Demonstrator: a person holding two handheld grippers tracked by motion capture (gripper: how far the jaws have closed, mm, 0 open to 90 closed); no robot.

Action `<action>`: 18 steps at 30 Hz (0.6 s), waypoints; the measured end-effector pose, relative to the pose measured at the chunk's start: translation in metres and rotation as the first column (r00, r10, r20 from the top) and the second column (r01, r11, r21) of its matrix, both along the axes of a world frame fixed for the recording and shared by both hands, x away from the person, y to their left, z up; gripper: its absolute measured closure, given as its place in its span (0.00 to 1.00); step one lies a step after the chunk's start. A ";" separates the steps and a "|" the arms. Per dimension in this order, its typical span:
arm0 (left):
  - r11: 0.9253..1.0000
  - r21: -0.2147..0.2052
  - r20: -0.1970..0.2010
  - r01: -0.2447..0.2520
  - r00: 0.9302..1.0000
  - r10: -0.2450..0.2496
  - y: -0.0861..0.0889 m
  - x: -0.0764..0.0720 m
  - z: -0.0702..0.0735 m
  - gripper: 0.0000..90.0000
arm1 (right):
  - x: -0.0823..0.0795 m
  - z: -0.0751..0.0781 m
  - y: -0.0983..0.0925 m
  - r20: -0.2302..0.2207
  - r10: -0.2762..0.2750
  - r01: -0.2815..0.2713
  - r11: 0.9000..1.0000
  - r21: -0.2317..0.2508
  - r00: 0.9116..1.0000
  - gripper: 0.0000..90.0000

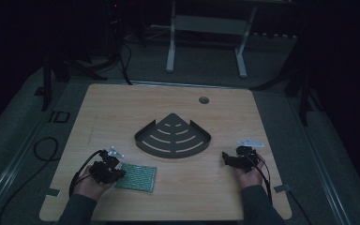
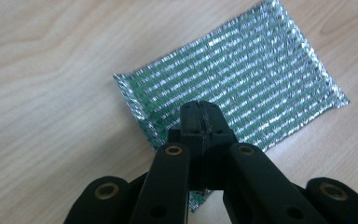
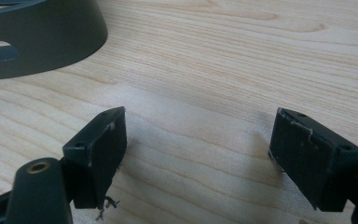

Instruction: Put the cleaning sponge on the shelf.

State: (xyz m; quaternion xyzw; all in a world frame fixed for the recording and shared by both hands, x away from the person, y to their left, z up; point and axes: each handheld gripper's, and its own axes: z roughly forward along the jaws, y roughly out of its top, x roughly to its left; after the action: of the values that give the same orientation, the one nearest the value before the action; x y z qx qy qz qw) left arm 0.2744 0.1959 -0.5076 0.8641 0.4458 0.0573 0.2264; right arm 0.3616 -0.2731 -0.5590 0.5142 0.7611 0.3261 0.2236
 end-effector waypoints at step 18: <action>0.998 0.043 -0.048 -0.037 0.998 0.039 0.006 0.010 -0.005 1.00 | 0.000 0.000 0.000 0.000 0.000 0.000 1.000 0.000 1.000 0.20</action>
State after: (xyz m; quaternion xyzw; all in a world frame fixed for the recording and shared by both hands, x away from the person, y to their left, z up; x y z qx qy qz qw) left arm 0.2846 0.2022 -0.5131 0.8612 0.4663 0.0497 0.1961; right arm 0.3616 -0.2731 -0.5590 0.5141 0.7612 0.3260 0.2236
